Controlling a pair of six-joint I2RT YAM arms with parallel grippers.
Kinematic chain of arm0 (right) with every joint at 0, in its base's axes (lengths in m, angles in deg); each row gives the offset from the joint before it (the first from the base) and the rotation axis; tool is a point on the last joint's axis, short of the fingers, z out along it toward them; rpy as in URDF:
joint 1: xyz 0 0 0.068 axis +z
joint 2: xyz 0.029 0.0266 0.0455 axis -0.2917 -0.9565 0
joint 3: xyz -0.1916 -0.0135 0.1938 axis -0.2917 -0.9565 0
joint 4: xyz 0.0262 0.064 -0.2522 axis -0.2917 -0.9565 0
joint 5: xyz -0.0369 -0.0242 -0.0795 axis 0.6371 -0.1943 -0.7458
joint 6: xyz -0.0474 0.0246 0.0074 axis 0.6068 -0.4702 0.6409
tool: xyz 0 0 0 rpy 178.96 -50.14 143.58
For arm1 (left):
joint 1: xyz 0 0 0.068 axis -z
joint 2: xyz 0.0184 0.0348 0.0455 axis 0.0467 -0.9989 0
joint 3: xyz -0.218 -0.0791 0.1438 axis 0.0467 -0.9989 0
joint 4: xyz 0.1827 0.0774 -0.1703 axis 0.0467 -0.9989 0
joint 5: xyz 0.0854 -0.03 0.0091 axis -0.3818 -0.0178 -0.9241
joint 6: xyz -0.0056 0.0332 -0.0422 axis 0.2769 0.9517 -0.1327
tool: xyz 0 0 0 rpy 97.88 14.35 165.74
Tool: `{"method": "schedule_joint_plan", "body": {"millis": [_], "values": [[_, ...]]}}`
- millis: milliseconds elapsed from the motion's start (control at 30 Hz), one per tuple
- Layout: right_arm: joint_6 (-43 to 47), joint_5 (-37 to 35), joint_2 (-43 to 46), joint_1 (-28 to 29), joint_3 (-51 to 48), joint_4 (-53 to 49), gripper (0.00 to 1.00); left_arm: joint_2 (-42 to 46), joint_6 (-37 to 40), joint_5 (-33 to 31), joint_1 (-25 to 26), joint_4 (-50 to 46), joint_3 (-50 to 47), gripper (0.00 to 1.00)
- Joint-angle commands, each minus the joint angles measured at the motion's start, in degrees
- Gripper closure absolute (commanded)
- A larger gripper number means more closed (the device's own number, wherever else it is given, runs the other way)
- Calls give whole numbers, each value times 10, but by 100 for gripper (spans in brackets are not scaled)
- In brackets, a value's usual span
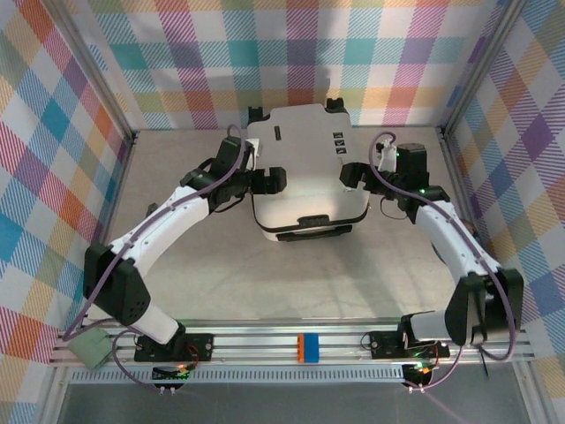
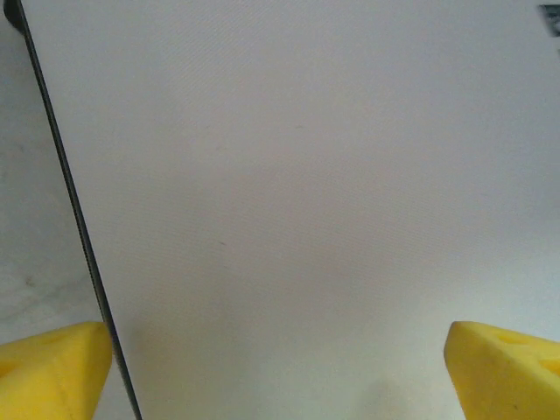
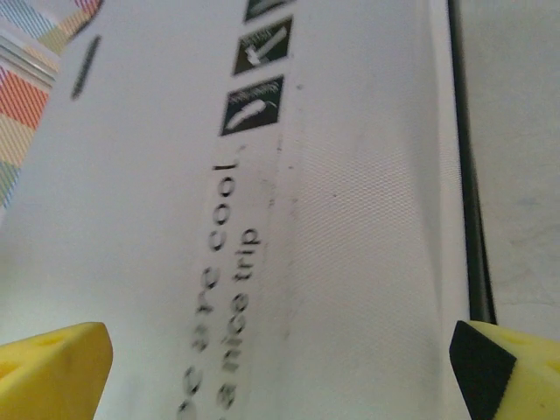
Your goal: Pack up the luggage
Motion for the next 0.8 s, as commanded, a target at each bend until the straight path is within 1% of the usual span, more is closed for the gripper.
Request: {"method": "schedule_joint_plan", "body": {"millis": [0,100,167,233,300,367,433,533,600,633,733,767], "values": [[20,-47,73,-13,32,-47,1,95,41,-52,-11,-25,30,0],[41,-70,91,-28,67,-102,1,143,48,-80,-38,-53,31,0],[42,-93,106,-36,70,-125,1,166,45,-120,-57,-83,31,0],[41,-111,138,-40,35,-104,1,187,44,-151,-74,-98,19,0],[40,-130,178,-43,-12,-69,1,224,37,-170,-86,-77,-20,0],[34,-163,211,-47,-53,-47,1,264,23,-178,-104,-41,-68,0],[36,-187,234,-50,-84,-32,1,304,31,-189,-116,8,-125,0],[45,-217,255,-53,-130,-5,1,360,38,-252,-129,90,-222,0],[52,-227,262,-58,-153,11,1,376,29,-315,-140,132,-270,0],[52,-229,264,-59,-164,20,1,381,47,-330,-147,177,-304,0],[39,-238,269,-74,-198,46,1,372,108,-331,-163,316,-409,0],[38,-237,270,-78,-207,55,1,358,110,-339,-171,330,-423,0]]}}
